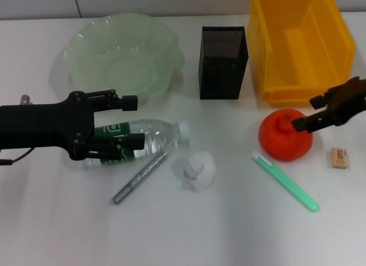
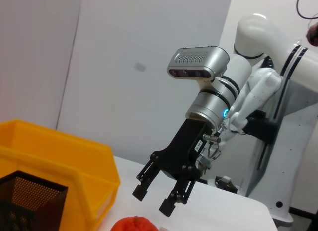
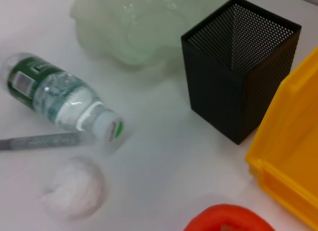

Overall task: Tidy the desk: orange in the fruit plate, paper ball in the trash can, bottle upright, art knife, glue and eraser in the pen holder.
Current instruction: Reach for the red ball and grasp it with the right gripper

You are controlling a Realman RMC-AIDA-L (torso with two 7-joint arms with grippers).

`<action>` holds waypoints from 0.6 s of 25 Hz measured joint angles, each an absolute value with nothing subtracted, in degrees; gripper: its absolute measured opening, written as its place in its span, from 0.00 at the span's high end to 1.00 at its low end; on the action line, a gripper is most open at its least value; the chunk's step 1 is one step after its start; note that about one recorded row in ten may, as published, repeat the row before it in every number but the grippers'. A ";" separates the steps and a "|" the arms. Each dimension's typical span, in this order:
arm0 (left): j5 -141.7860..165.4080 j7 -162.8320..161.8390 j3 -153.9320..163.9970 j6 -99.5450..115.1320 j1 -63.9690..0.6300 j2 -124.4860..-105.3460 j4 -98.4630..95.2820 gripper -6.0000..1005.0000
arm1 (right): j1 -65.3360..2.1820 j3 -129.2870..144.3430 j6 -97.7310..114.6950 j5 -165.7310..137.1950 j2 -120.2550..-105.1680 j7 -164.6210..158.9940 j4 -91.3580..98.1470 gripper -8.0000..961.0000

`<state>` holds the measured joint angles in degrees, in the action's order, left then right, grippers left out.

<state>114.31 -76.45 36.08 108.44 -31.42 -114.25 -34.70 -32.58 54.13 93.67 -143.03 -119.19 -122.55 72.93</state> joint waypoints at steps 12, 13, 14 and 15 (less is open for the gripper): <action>114.25 -75.74 35.94 106.73 -30.79 -114.79 -34.51 0.14 | -35.17 63.25 85.86 -144.19 -119.20 -123.99 65.23 0.34; 114.25 -75.74 35.94 106.55 -30.75 -114.79 -34.43 0.14 | -35.25 64.79 84.45 -145.48 -119.19 -125.41 65.08 0.34; 114.25 -75.74 35.94 106.55 -30.75 -114.79 -34.43 0.14 | -35.25 64.79 84.45 -145.48 -119.19 -125.41 65.08 0.34; 114.25 -75.63 35.94 106.25 -30.65 -114.79 -34.39 0.14 | -35.25 65.55 83.87 -145.99 -119.18 -125.92 65.07 0.34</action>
<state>114.25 -75.63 35.94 106.25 -30.65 -114.79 -34.39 -35.25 65.55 83.87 -145.99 -119.18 -125.92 65.07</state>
